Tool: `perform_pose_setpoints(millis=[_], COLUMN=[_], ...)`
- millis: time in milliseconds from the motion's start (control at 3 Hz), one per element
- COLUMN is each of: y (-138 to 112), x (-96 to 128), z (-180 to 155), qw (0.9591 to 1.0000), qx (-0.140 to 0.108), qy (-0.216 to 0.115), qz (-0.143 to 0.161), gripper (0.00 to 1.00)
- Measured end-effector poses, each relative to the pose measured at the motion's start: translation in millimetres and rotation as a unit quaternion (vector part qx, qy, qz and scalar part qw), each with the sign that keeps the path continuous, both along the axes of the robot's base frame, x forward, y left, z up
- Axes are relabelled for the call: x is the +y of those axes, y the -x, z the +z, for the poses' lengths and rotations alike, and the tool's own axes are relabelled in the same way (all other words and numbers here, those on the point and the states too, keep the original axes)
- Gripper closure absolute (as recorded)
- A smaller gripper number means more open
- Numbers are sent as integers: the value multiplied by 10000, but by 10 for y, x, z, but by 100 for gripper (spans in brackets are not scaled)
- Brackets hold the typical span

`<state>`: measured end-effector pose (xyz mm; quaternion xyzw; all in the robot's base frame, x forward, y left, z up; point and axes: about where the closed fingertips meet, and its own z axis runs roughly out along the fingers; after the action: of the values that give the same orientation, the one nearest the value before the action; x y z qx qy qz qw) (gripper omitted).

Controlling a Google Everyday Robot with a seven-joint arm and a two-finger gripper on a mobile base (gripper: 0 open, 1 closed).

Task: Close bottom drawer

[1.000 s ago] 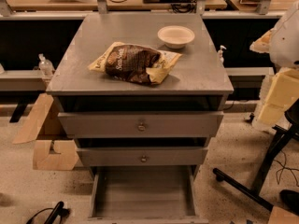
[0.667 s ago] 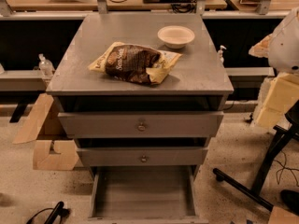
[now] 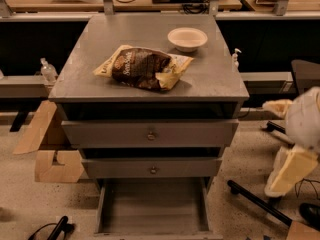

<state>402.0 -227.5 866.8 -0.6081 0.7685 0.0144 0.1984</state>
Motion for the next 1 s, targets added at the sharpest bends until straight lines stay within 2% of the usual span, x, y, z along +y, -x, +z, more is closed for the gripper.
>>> perform_pose_setpoints(millis=[333, 667, 1000], y=[136, 104, 104], x=[-112, -230, -230], z=[-765, -1364, -1364], qw=[9999, 9991, 9991], qx=[-2, 347, 347], qy=[83, 226, 226], qz=[109, 67, 66], gripper=[0, 0, 0])
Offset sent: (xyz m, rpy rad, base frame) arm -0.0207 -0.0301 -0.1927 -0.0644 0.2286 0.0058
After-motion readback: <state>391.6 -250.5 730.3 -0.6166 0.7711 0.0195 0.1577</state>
